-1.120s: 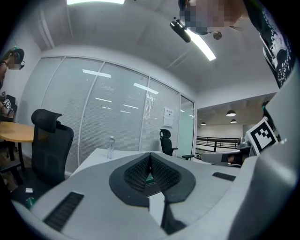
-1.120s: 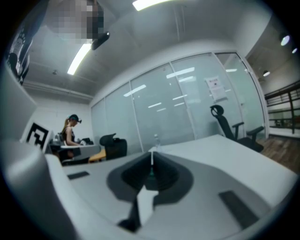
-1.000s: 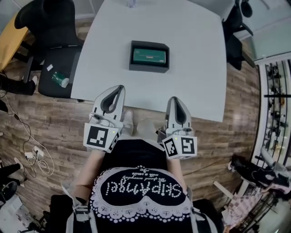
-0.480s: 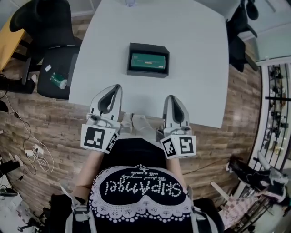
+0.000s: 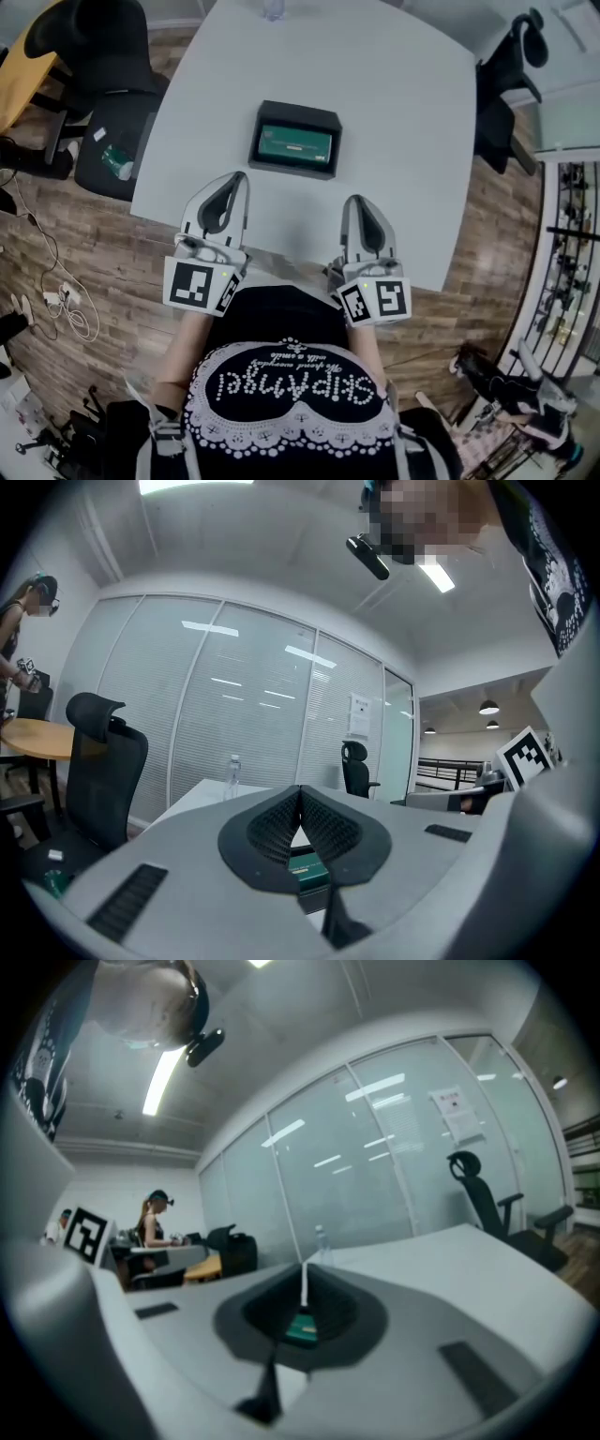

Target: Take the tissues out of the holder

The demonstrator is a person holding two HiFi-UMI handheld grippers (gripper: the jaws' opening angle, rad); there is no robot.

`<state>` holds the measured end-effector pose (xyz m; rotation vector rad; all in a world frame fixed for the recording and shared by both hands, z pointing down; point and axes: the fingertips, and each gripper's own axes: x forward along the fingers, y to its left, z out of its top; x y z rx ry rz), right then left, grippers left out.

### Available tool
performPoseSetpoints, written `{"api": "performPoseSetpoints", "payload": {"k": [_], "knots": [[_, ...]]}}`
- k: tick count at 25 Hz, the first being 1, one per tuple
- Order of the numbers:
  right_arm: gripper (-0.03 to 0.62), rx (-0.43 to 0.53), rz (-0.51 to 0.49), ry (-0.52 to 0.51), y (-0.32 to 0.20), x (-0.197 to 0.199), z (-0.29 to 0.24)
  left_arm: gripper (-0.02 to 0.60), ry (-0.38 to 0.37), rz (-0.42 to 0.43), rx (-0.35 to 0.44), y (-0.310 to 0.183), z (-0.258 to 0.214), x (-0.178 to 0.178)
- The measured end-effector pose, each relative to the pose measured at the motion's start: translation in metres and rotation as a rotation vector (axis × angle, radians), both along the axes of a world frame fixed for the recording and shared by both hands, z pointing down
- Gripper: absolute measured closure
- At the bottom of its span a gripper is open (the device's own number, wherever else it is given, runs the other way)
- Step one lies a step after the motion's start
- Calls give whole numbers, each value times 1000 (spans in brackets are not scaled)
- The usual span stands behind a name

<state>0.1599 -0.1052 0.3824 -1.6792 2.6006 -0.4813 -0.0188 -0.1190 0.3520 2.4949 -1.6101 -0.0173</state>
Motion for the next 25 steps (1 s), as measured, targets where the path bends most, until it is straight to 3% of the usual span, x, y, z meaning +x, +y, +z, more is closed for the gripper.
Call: {"api": "performPoseSetpoints", "payload": {"k": [5,6,8,11,18,20,25], "knots": [[556,-10,-85,72,-15,-2,5,558,-3,-20,-9,-9,1,4],[532,-18,-114,102,-17,-4,7,558,-5,-21,-12,-10,1,4],[411,-37,-182,183,-24,-9,13,558,-7,-19,-20,-15,3,4],[371,-49,-288,348,-39,-13,27,559,-3,-11,-39,-25,7,4],[344,-153,-647,617,-60,-31,72,558,-6,21,-65,-44,15,-1],[330,-171,-711,690,-67,-35,87,560,-4,23,-78,-48,18,-3],[309,-217,-819,764,-86,-46,117,558,8,25,-115,-60,34,-7]]}}
